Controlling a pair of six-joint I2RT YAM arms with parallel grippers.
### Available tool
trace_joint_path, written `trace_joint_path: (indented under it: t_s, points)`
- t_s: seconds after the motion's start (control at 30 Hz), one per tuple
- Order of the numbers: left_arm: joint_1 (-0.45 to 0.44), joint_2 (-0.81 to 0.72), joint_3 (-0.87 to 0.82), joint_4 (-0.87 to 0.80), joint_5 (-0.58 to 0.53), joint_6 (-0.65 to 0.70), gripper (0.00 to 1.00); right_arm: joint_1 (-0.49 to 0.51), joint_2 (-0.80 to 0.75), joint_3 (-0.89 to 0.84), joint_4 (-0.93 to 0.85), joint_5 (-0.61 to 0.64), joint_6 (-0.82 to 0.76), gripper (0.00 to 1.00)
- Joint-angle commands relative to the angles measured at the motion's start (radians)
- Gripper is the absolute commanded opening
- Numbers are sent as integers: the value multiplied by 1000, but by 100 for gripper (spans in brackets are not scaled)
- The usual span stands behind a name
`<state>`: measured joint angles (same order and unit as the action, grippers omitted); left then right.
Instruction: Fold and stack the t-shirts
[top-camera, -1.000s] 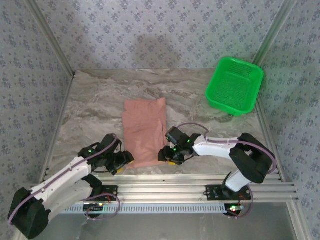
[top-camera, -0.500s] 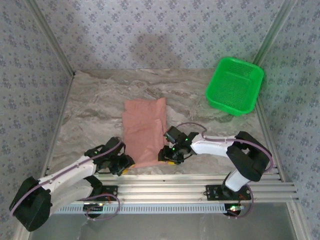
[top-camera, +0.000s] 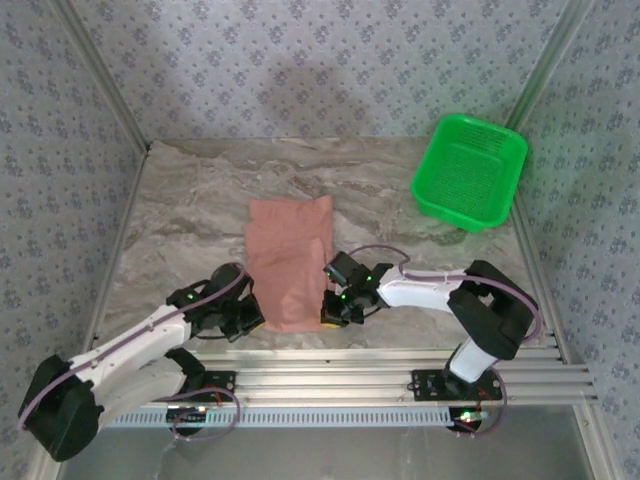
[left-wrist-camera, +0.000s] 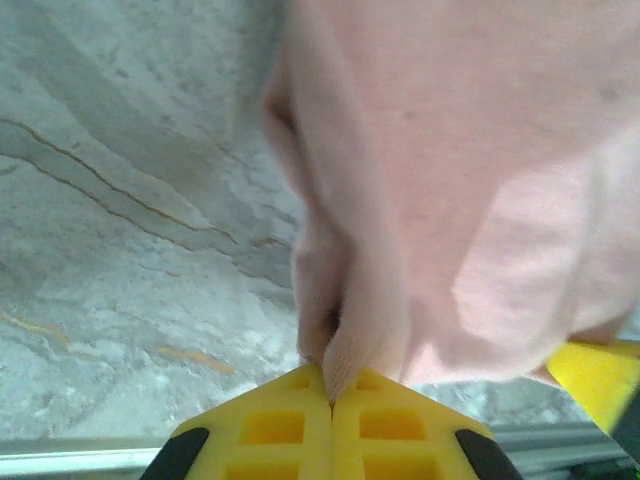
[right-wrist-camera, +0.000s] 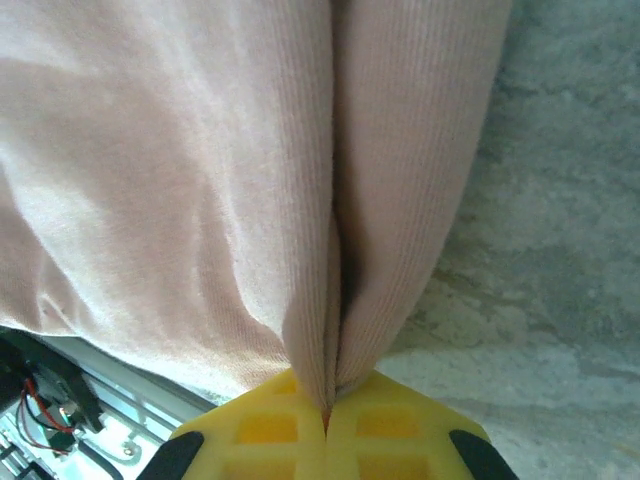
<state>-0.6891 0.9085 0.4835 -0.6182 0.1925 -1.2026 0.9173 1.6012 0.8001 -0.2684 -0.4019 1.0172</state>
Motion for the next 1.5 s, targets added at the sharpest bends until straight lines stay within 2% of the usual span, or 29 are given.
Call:
trace_joint_path:
  t_s: [0.0, 0.2, 0.47, 0.67, 0.87, 1.23, 1.47]
  points:
    - [-17, -46, 57, -151, -40, 24, 0, 16, -65, 14, -62, -8, 43, 0]
    - [-37, -63, 165, -223, -81, 38, 0, 20, -157, 51, -124, 1, 97, 0]
    - [-13, 15, 398, -266, -85, 122, 0, 30, -217, 182, -203, 60, 108, 0]
    - [92, 76, 509, -257, -35, 202, 0, -2, -208, 300, -276, 70, 62, 0]
    - [217, 133, 560, -216, 38, 267, 0, -84, -163, 378, -273, 47, 15, 0]
    - [383, 290, 611, -116, 147, 350, 0, -224, 50, 616, -300, -52, -97, 0]
    - [465, 425, 657, -65, 198, 396, 0, -301, 157, 695, -310, -86, -127, 0]
